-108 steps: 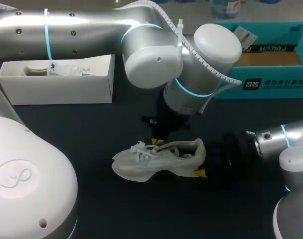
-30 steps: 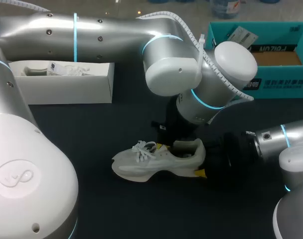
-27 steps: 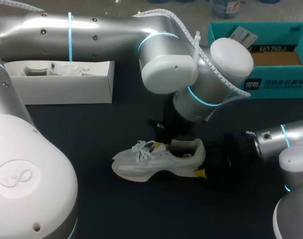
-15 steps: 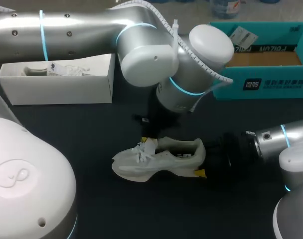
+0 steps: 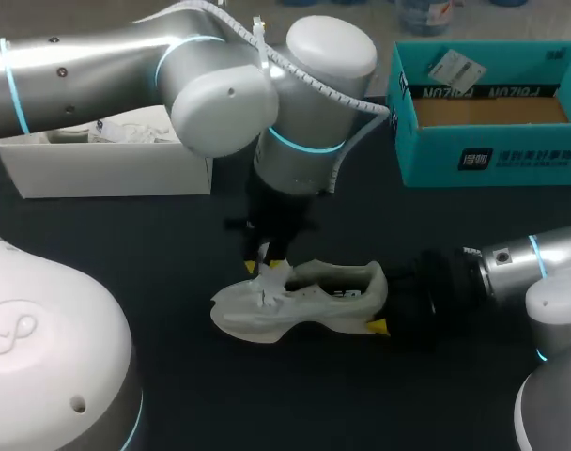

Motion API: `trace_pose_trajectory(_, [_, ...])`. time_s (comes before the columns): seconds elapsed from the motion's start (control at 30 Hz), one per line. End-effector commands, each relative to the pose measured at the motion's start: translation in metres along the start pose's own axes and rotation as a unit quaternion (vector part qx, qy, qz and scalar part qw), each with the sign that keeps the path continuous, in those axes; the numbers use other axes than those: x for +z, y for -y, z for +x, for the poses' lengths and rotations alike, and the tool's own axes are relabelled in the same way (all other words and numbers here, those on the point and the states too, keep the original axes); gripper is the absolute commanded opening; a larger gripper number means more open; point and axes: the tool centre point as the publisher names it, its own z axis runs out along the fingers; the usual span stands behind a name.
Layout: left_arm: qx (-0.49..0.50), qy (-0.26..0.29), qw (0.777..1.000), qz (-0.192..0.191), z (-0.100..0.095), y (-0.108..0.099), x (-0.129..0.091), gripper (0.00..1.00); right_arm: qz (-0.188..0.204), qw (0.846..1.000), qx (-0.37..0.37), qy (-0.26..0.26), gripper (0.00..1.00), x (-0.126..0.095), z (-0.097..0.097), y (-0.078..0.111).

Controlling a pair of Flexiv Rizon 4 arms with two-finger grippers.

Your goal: Take the shoe out of the shoebox, open the shoe tongue, remove and reinsert the insole, then place the shoe into the shoebox

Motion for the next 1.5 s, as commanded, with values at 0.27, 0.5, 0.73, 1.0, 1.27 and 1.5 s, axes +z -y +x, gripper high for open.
trace_pose_trajectory(0.27, [0.017,-0.078,0.996,-0.049,-0.007,-0.011,-0.004,1.0,0.001,1.0,0.0,0.001,0.0,0.005,0.0,0.006])
trace_pose_trajectory(0.5, [0.026,-0.079,0.995,-0.06,0.004,-0.014,0.001,0.9,0.001,1.0,0.0,0.001,0.0,0.005,0.0,0.006])
trace_pose_trajectory(0.73, [0.038,-0.09,0.993,-0.072,0.017,-0.01,-0.001,0.0,0.001,1.0,0.0,0.001,0.0,0.005,0.0,0.006])
trace_pose_trajectory(1.0, [0.06,-0.101,0.991,-0.063,0.015,-0.004,-0.005,0.0,0.001,1.0,0.0,0.001,0.0,0.005,0.0,0.006])
trace_pose_trajectory(1.27, [0.053,-0.109,0.99,-0.068,-0.002,0.002,0.003,0.0,0.001,1.0,0.0,0.001,0.0,0.005,0.0,0.006])
trace_pose_trajectory(1.5, [0.044,-0.114,0.99,-0.077,-0.015,0.007,0.014,0.0,0.001,1.0,0.0,0.001,0.0,0.005,0.0,0.006])
